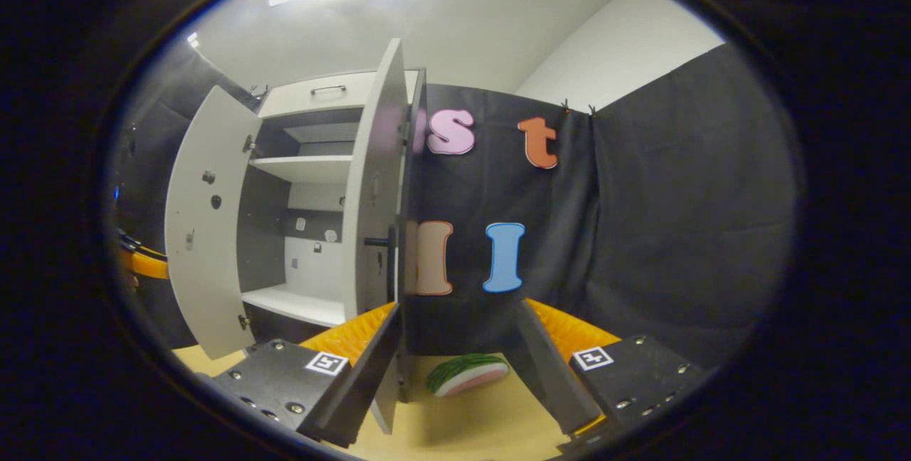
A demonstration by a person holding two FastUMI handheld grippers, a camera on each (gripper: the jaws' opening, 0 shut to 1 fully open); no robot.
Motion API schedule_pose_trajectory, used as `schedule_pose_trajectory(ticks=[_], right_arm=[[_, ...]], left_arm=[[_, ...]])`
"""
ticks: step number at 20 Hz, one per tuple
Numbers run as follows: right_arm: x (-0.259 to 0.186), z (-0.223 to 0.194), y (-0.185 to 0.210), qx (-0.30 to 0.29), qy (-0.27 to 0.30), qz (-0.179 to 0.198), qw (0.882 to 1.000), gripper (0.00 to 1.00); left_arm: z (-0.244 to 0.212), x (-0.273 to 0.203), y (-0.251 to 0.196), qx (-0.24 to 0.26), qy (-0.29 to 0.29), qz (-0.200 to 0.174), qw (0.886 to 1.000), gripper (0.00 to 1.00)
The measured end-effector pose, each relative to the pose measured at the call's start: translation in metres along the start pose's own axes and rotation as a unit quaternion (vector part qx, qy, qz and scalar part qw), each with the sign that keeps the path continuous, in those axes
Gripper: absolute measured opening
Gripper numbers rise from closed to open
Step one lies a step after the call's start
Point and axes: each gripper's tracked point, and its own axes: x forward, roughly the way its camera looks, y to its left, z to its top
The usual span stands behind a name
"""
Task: Grasp the bottle in the cabinet with the left hand and place it on the coaster, then close the right door with the right hand and the left door with the left hand.
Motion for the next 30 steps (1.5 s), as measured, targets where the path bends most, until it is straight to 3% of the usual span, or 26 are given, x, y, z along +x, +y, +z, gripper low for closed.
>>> schedule_pose_trajectory(ticks=[7, 10, 13, 14, 15, 17, 20, 25, 30], right_arm=[[0.057, -0.006, -0.016, 0.026, 0.031, -0.01, 0.999, 0.99], [0.077, -0.008, 0.001, 0.033, 0.039, 0.005, 0.999, 0.99], [0.093, -0.017, 0.037, 0.05, 0.075, 0.034, 0.995, 0.94], [0.088, -0.02, 0.045, 0.052, 0.092, 0.029, 0.994, 0.99], [0.09, -0.018, 0.046, 0.04, 0.087, 0.025, 0.995, 0.99], [0.097, -0.012, 0.046, 0.013, 0.071, 0.013, 0.997, 0.87], [0.1, -0.013, 0.046, 0.012, 0.065, 0.005, 0.998, 0.9], [0.099, -0.013, 0.048, 0.014, 0.07, -0.005, 0.997, 0.87], [0.097, -0.013, 0.065, 0.019, 0.069, 0.017, 0.997, 0.9]], left_arm=[[0.018, -0.018, 0.035, -0.024, -0.031, 0.057, 0.998, 0.94], [0.022, -0.026, 0.05, -0.017, -0.037, 0.076, 0.996, 0.94], [0.025, -0.041, 0.082, 0.025, -0.042, 0.124, 0.991, 0.94], [0.025, -0.047, 0.091, 0.038, -0.039, 0.137, 0.989, 0.94], [0.024, -0.053, 0.097, 0.046, -0.038, 0.148, 0.987, 0.92], [0.023, -0.065, 0.106, 0.048, -0.037, 0.161, 0.985, 0.94], [0.027, -0.079, 0.122, 0.03, -0.045, 0.184, 0.981, 0.94], [0.027, -0.087, 0.139, 0.014, -0.045, 0.199, 0.979, 0.94], [0.036, -0.081, 0.144, 0.019, -0.051, 0.198, 0.979, 0.94]])
